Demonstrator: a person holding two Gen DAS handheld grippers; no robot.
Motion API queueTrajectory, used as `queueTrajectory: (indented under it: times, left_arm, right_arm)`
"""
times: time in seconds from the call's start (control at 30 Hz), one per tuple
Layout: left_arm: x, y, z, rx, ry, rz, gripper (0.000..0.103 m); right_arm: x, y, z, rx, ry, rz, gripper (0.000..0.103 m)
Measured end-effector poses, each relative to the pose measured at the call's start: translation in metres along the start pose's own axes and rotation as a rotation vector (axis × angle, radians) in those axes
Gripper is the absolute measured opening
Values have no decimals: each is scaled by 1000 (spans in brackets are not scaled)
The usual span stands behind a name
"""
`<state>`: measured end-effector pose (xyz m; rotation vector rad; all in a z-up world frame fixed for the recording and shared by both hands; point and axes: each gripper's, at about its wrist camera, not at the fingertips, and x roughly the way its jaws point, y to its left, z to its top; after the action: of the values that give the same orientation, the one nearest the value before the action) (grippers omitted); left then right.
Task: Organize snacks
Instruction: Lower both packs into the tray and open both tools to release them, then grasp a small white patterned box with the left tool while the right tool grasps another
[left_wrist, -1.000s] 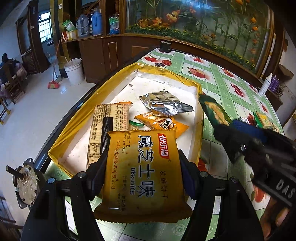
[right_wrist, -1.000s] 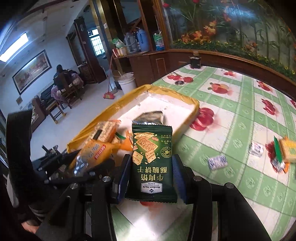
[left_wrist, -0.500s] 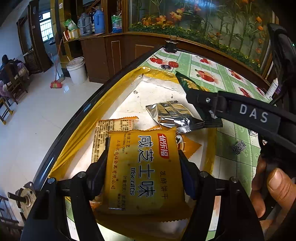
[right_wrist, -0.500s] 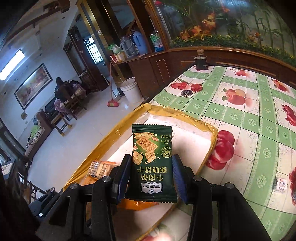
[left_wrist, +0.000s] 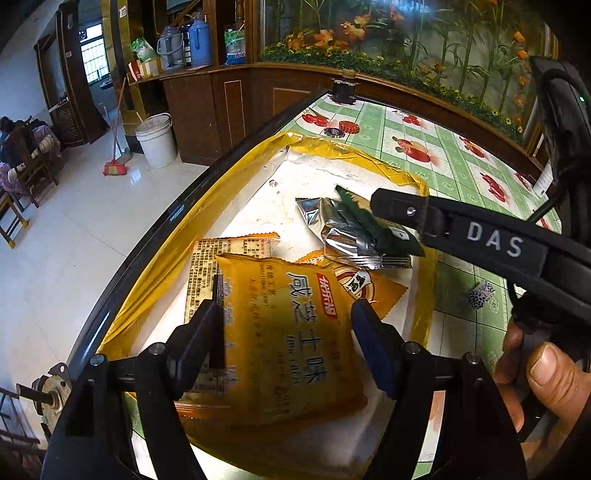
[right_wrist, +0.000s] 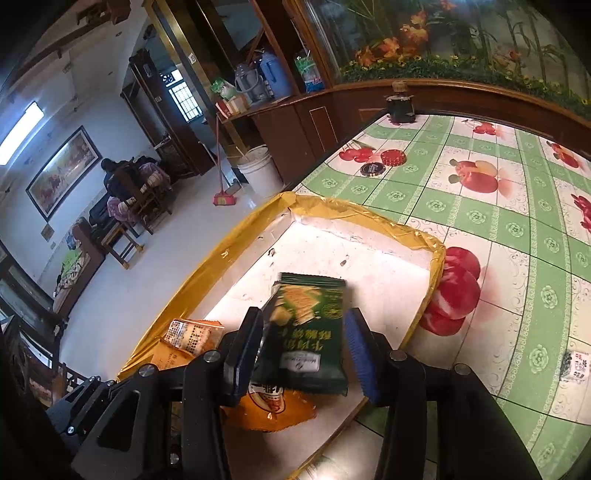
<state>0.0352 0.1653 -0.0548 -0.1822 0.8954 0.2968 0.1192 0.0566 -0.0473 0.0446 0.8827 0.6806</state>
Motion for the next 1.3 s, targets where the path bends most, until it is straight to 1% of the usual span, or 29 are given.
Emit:
queueTrajectory:
  times: [0.1,0.17,0.27,0.43,0.57,0.63,0.83,0.93,1.1,1.3]
  left_arm:
    - [-4,-1,-1,-2,-3,7,77]
    - [-7,-3,-2,0,-1,3,78]
    - [-13,-9,-4,13,-8,7,78]
    - [-27,-17,-6,20,-44,7,78]
    - [-34,-26,-9,25,-54,-9,78]
    - [-37,-34,-12,38,-54,-15,78]
    - [-39,-67,-19,103,-44,-43,78]
    - [-39,-83,-23,135,-38,-58,78]
    - [-39,-107,-30,188,-19,-75,78]
    - [-39,-123,-40,215,0,-84,78]
  right_arm:
    - [-13,-1,-2,5,-17,1,51]
    - [-24,-3,-5,12,-32,-1,58]
    - [-45,-9,-12,30,-60,-7,63]
    - [-83,-29,-40,72,-78,-32,69]
    - [-110,-50,-66,117,-80,-63,69]
    - [-124,-60,-84,137,-82,-93,69]
    - [-153,-92,-131,193,-68,-157,69]
    - [-168,-108,-150,224,-71,-188,69]
    - [-186,-128,-167,262,-80,-213,69]
    - [-202,-144,-182,289,-96,-232,70]
